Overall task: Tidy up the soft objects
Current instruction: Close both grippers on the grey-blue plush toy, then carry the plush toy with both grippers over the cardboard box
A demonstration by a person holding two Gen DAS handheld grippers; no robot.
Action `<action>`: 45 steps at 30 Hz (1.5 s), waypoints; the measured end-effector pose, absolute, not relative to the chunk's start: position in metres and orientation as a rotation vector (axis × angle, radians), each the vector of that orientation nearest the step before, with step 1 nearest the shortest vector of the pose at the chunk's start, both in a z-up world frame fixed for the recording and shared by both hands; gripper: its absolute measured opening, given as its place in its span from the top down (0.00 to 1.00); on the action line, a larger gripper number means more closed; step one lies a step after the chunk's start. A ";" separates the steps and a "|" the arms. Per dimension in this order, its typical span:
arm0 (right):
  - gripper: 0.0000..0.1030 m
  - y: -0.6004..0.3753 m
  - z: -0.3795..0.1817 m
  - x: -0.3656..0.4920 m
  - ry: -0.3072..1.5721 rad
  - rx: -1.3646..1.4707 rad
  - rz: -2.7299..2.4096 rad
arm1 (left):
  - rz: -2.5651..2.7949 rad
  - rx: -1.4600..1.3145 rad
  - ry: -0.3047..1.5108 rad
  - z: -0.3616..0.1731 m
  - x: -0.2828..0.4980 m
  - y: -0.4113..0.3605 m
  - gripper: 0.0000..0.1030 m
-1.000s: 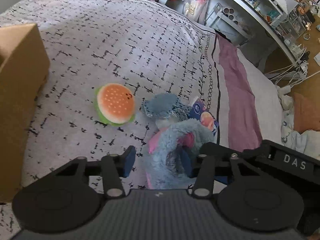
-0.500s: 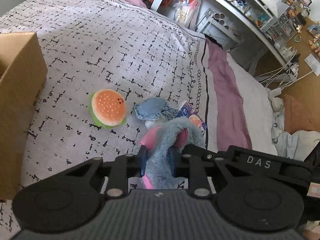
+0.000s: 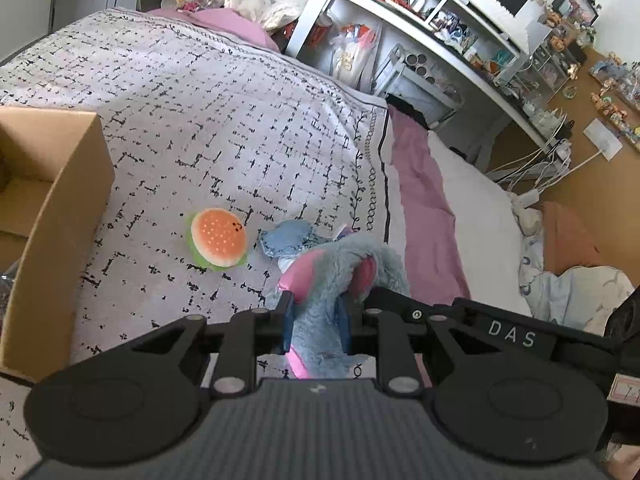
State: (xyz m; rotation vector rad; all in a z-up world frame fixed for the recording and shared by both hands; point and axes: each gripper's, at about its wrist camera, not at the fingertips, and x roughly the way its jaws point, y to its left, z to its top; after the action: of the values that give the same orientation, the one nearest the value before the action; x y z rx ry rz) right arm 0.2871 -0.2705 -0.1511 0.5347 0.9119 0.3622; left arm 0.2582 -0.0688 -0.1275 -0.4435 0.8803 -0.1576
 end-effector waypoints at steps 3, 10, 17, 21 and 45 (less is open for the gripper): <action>0.73 -0.268 -0.146 0.283 0.900 0.523 0.364 | -0.160 -0.443 0.869 -0.122 0.254 -0.068 0.79; 0.73 -0.259 -0.135 0.277 0.878 0.505 0.365 | -0.162 -0.444 0.847 -0.112 0.246 -0.061 0.80; 0.73 -0.246 -0.124 0.275 0.863 0.487 0.378 | -0.156 -0.451 0.823 -0.103 0.241 -0.049 0.80; 0.73 -0.233 -0.118 0.276 0.857 0.480 0.395 | -0.144 -0.456 0.807 -0.097 0.238 -0.038 0.80; 0.73 -0.117 -0.094 0.273 0.862 0.374 0.500 | -0.046 -0.544 0.726 -0.083 0.212 0.074 0.80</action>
State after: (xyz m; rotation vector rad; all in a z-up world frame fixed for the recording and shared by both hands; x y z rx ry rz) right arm 0.2727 -0.1166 -0.0938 0.3744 0.8622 0.4999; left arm 0.2121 0.0741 -0.0834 -0.5442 0.7260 -0.0464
